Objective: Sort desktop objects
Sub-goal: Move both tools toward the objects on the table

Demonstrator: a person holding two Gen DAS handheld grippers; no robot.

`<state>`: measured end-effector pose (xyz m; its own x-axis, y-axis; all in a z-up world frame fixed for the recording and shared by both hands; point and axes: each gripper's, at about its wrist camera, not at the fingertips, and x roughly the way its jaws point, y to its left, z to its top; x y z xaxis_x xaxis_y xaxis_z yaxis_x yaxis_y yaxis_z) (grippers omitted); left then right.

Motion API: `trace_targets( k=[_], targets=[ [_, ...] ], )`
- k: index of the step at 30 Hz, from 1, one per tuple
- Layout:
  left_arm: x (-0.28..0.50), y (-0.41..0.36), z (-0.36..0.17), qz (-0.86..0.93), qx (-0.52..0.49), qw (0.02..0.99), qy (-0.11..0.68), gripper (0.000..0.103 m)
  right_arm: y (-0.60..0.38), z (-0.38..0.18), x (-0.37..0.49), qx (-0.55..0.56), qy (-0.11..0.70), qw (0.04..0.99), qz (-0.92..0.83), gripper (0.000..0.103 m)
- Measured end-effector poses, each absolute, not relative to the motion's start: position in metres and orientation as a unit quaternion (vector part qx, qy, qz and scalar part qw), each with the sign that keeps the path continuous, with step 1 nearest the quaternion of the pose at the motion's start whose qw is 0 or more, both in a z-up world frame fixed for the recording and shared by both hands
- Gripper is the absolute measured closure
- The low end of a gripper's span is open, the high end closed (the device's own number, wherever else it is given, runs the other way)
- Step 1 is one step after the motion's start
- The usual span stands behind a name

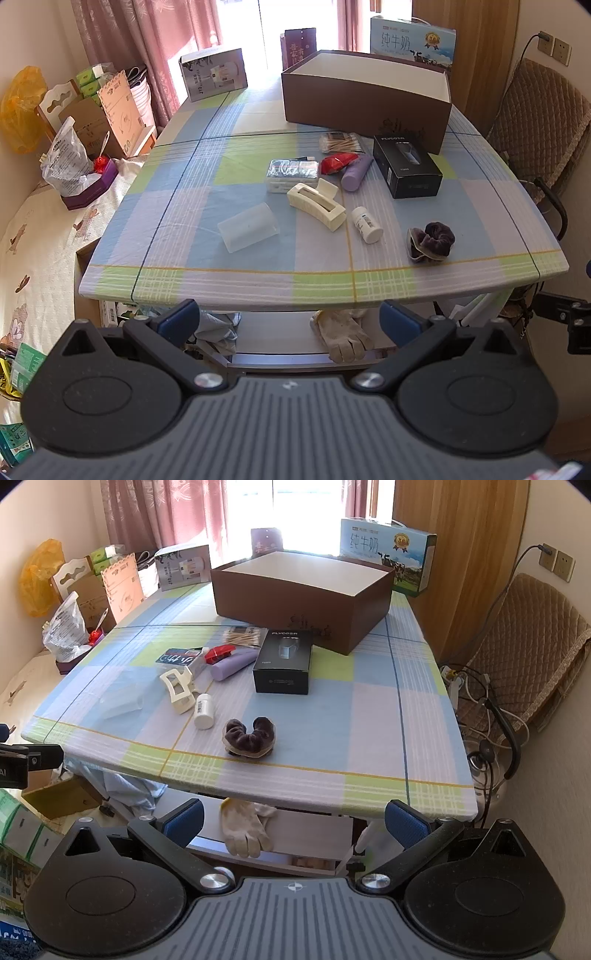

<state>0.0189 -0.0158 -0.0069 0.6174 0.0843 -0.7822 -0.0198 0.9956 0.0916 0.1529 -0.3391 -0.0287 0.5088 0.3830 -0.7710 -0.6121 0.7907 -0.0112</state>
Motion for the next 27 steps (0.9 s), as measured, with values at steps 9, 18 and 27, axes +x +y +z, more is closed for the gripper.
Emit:
trace_targets(
  k=[9,18,27],
  targets=[
    [0.026,-0.016,-0.007,0.032,0.034,0.897,0.440,0.001,-0.340,-0.029,0.162,-0.138,0.408,0.857,0.285,0.002],
    [0.032,-0.012,-0.010,0.046,0.025,0.896,0.442,0.001,-0.339,-0.030,0.161,-0.138,0.408,0.856,0.285,0.002],
    [0.036,-0.004,-0.012,0.071,0.008,0.892,0.446,0.001,-0.334,-0.029,0.163,-0.136,0.406,0.857,0.288,0.002]
  ],
)
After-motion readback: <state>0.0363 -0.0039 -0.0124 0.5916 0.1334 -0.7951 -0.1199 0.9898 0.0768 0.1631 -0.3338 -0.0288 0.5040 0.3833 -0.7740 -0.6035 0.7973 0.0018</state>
